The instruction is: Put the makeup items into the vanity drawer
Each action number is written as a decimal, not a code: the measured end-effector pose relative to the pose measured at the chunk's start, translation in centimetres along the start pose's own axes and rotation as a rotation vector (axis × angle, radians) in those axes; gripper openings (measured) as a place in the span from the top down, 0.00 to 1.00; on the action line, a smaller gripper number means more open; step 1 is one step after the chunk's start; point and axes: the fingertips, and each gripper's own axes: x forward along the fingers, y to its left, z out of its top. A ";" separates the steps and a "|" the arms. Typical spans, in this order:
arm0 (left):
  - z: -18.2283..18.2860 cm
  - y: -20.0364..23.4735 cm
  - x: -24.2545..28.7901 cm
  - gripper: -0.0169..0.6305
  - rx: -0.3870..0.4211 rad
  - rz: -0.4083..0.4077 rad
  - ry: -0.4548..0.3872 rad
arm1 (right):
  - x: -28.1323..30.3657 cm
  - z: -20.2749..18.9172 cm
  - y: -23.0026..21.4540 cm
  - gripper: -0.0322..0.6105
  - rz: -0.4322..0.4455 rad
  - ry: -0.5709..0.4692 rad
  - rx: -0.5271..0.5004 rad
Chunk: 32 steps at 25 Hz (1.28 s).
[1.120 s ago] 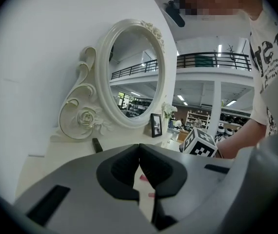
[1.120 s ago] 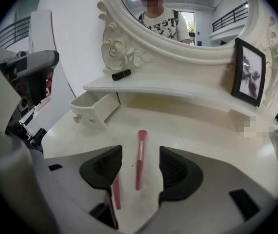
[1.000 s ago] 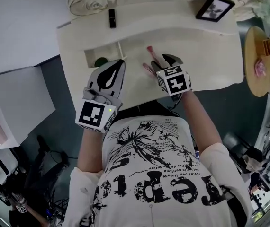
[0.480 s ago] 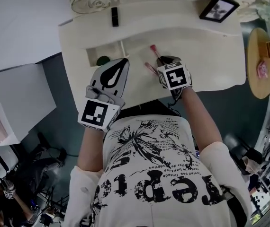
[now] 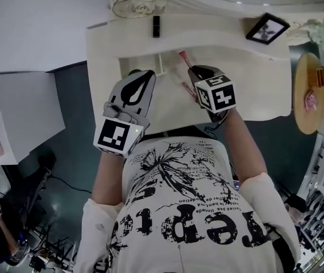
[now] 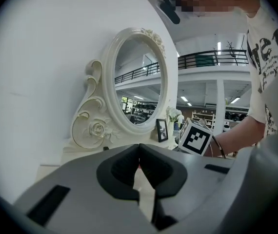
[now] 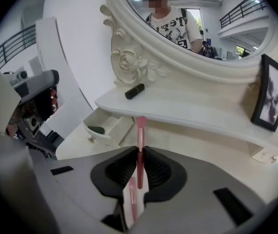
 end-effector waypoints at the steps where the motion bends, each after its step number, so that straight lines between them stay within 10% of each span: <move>1: 0.2 0.3 -0.4 0.95 -0.001 0.012 -0.004 | 0.0 0.8 0.8 0.85 0.018 -0.007 -0.014; 16: 0.1 4.9 -5.7 0.95 -0.029 0.217 -0.026 | 4.3 5.9 11.7 0.85 0.264 0.057 -0.366; 27: -2.0 6.4 -8.2 0.95 -0.089 0.328 -0.004 | 7.0 5.8 14.4 0.85 0.329 0.087 -0.433; 32: -2.1 6.5 -8.2 0.95 -0.093 0.328 -0.004 | 6.3 6.6 15.1 0.51 0.375 0.048 -0.348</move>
